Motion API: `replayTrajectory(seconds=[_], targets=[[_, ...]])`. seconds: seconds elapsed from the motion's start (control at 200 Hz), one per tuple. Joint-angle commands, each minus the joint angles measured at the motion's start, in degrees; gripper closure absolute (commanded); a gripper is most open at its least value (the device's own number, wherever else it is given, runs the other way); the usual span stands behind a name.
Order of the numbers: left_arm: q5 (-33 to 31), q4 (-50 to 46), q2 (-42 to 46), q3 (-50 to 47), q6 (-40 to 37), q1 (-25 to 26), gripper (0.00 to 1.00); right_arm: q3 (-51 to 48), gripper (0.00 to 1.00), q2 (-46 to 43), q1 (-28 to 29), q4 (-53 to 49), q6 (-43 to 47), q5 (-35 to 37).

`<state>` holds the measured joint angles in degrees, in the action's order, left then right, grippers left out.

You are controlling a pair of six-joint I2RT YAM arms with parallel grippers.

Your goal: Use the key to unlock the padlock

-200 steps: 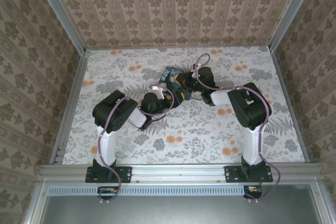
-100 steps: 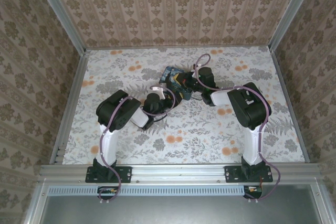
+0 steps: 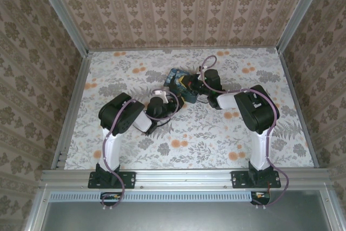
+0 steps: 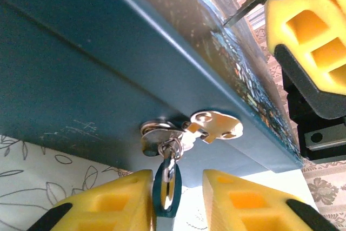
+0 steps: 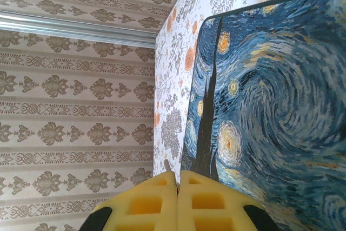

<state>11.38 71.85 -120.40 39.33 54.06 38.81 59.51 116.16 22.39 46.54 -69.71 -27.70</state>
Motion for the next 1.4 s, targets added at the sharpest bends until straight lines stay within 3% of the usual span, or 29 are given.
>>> replayTrajectory(seconds=[0.0, 0.76, 1.145, 1.39], targets=[[-0.41, -2.95, -0.53, -0.95, 0.41, -0.66, 0.74, -1.93, 1.00, 2.69, -0.06, -2.82, 0.18, -0.01], [1.10, -9.11, 0.24, 1.79, -1.14, -1.28, 1.00, -1.54, 1.00, 2.74, -0.24, -2.15, -0.39, -0.57], [0.10, -14.96, 4.88, 0.27, 1.58, -1.81, 1.00, -1.22, 1.00, -4.39, -1.72, -3.95, 0.74, -3.51], [-0.03, -20.06, 10.96, -2.19, 3.35, -1.72, 1.00, -10.61, 1.00, -13.26, -1.56, -1.02, 1.47, -5.21]])
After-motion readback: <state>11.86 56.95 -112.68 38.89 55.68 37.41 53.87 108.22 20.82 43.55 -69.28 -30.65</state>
